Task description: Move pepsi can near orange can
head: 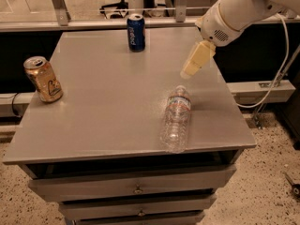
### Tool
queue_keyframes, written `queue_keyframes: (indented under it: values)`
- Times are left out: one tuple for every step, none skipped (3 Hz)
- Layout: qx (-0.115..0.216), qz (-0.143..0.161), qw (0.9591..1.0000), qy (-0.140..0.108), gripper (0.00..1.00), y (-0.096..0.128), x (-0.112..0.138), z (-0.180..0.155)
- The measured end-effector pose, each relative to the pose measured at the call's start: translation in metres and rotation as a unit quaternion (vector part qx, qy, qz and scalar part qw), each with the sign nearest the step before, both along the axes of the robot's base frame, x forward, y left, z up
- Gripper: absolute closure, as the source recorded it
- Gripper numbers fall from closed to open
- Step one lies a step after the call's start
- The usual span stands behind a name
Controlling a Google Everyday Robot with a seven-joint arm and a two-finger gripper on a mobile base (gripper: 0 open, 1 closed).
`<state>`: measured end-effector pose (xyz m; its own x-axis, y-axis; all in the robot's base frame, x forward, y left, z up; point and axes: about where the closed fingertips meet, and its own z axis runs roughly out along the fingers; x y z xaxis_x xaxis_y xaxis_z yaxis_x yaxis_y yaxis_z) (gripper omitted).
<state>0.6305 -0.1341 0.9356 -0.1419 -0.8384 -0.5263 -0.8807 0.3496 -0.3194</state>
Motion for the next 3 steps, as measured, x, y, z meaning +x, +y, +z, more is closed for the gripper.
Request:
queue_keyframes:
  values:
    - [0.005, 0.0, 1.0, -0.002, 0.0, 0.002, 0.001, -0.001]
    - [0.047, -0.004, 0.9988, -0.014, 0.0, 0.015, 0.014, -0.008]
    - [0.119, -0.018, 0.9918, -0.045, 0.0, 0.033, 0.053, -0.008]
